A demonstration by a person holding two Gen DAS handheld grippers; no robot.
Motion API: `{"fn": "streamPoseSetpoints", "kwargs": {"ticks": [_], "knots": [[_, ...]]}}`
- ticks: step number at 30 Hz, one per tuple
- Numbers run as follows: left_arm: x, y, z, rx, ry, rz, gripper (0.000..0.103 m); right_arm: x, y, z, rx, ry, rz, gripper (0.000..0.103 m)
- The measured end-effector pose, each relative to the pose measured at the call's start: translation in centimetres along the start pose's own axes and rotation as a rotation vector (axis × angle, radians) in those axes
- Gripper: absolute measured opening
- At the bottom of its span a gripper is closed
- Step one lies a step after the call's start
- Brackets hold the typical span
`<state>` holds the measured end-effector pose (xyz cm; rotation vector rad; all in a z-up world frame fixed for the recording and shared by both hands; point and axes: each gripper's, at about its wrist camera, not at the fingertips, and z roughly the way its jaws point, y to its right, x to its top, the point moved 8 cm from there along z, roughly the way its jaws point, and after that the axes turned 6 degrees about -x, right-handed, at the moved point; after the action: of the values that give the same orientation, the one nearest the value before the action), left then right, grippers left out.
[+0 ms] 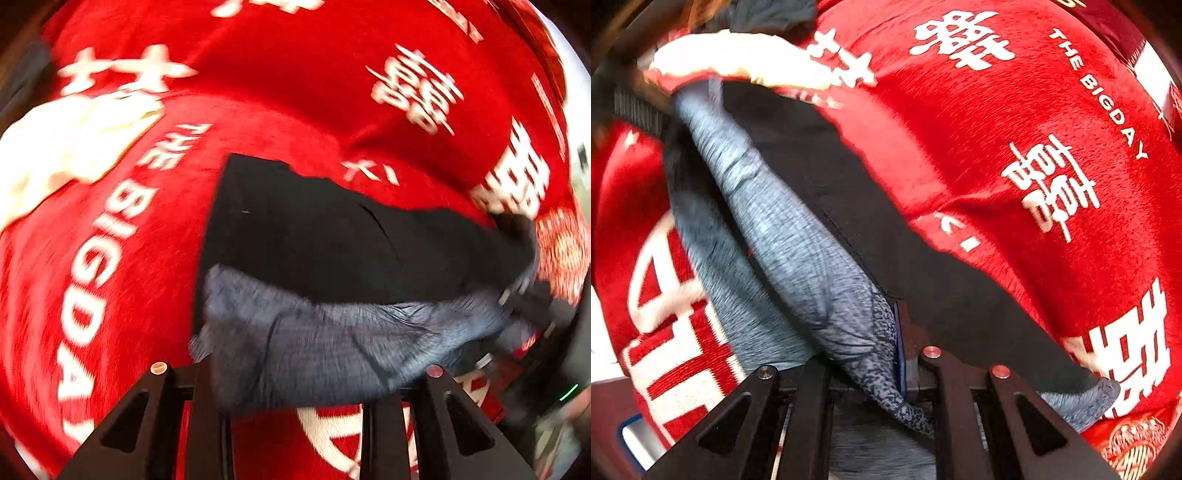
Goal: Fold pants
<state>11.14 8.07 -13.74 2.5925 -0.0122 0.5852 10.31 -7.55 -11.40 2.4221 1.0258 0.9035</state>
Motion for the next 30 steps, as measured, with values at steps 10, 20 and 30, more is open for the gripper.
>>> {"fn": "streamPoseSetpoints", "kwargs": {"ticks": [10,20,30], "knots": [[-3.2,-2.1,-4.3,0.082,-0.004,-0.16,0.054,-1.1,-2.5,-0.3,-0.08,-0.02,0.011,0.012],[-0.9,4.2,-6.8,-0.074,0.102,-0.137,0.054,-1.3,-3.9,-0.2,-0.203,0.02,-0.07,0.016],[-1.4,4.8,4.1,-0.06,-0.057,-0.079,0.054,-2.7,-3.4,-3.4,-0.247,0.075,-0.026,0.058]]}}
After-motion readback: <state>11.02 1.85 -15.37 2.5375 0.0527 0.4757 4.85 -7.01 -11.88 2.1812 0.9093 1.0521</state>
